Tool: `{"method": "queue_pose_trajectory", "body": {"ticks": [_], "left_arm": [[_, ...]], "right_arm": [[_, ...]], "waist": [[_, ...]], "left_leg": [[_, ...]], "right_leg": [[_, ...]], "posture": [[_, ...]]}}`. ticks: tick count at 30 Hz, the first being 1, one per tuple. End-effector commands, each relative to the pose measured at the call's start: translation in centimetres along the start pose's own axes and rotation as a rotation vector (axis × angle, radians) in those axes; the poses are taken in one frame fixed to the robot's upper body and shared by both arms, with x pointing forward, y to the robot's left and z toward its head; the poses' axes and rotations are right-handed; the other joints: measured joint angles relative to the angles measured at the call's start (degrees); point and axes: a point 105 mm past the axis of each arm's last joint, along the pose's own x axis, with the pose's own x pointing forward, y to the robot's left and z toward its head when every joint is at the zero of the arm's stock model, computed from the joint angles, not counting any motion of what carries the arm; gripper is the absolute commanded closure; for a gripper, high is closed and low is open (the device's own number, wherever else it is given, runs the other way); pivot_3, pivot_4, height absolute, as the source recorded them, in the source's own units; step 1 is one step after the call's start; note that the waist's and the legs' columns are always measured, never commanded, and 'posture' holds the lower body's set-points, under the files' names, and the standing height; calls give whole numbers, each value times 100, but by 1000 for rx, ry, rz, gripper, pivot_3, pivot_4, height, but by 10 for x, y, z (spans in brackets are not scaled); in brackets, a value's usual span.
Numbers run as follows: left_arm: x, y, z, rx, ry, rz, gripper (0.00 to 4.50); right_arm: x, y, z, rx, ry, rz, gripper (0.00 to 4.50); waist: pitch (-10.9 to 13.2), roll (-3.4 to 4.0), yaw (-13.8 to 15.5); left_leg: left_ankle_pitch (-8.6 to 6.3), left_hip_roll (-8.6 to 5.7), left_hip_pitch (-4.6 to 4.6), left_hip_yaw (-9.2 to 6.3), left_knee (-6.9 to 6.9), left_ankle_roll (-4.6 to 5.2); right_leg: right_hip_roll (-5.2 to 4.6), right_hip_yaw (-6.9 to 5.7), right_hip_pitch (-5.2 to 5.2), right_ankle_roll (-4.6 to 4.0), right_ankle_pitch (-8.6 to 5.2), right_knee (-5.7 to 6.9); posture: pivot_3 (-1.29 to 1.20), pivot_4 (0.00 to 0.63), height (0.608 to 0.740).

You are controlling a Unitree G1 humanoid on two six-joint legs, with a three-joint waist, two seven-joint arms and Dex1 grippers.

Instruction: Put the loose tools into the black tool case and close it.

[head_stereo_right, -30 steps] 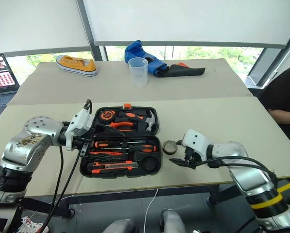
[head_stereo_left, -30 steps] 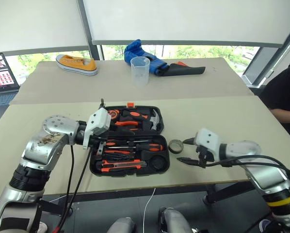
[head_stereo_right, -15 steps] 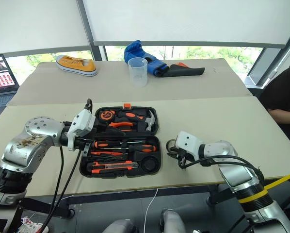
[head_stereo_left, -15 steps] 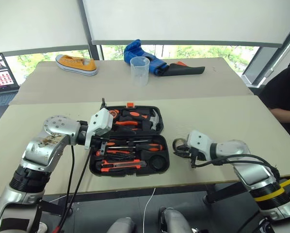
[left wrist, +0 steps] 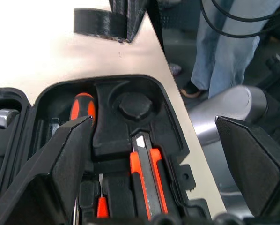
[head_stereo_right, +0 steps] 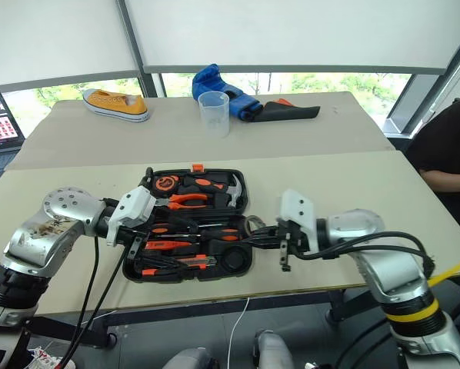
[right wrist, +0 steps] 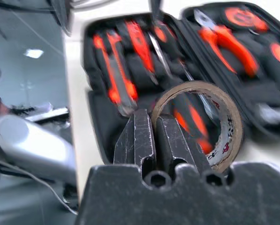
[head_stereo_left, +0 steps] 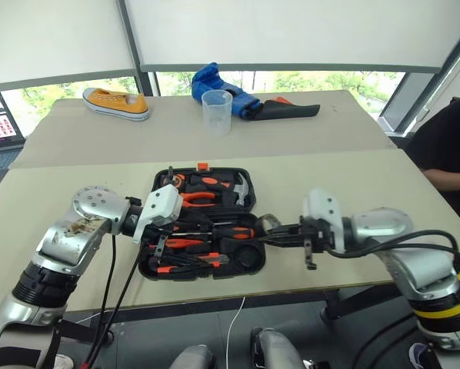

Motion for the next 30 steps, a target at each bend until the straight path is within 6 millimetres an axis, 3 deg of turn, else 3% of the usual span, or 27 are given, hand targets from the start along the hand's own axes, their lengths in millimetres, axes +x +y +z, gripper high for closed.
{"method": "queue_pose_trajectory", "body": {"ticks": [1,8,15,21,27,29,30], "left_arm": [[-7,0,0,28,17,13,0],[-11,1,-4,24,29,53,0],[-11,1,-5,21,23,72,0],[-12,4,-7,20,25,82,0],[-28,20,-16,-35,45,218,0],[-48,29,-27,-94,51,356,0],[-59,32,-33,-130,51,423,536]], "right_arm": [[13,2,7,-59,12,25,4474],[15,14,-21,-101,163,133,4474],[22,10,-25,-66,135,97,2093],[11,12,-14,-58,101,109,180],[-9,-1,5,29,-5,22,180],[-23,-14,7,81,-44,-67,685],[-29,-20,5,98,-53,-107,842]], "waist": [[0,0,14],[0,0,43],[0,0,35],[0,0,41],[0,0,47],[0,0,52],[0,1,46]], "left_leg": [[0,-2,0,0,0,0],[-2,-7,-5,-1,-1,3],[-2,-4,-3,0,0,2],[-2,-5,-3,0,0,2],[-2,-5,-4,-1,0,2],[-2,-5,-3,-1,0,2],[-2,-5,-3,-2,0,2]], "right_leg": [[-1,-1,0,0,0,0],[0,-11,-3,0,0,-5],[0,-7,-3,0,0,-2],[0,-7,-4,0,0,-2],[0,-7,-4,0,0,-3],[-1,-6,-4,0,0,-3],[0,-7,-4,0,0,-2]], "posture": [[0,150,724],[0,150,724],[0,150,724],[0,150,724],[0,150,724],[0,150,724],[0,150,724]]}}
